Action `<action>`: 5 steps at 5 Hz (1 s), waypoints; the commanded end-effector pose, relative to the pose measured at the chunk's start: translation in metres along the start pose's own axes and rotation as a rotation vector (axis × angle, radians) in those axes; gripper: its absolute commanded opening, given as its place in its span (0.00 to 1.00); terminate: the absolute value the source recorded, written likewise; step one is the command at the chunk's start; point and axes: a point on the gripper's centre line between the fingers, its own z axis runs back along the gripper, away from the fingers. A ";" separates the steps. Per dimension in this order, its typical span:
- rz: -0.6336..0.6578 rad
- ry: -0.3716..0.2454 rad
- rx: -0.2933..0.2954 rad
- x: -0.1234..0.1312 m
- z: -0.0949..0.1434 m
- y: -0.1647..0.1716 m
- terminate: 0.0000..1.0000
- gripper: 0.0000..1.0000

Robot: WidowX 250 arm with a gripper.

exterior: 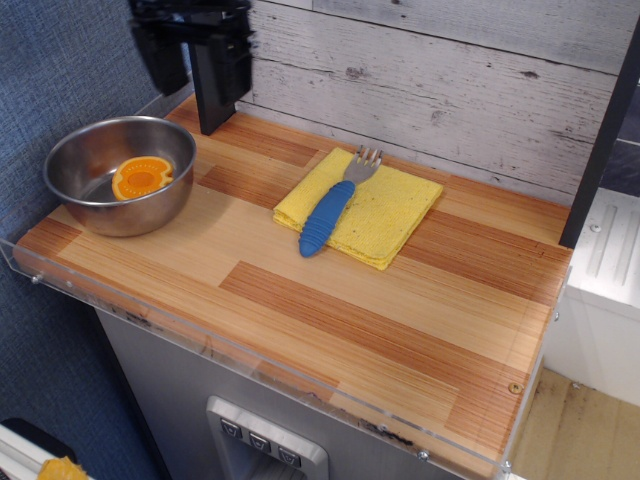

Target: Move orange pepper directly to the right of cloth.

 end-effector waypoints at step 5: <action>0.093 0.037 0.122 -0.026 -0.034 0.086 0.00 1.00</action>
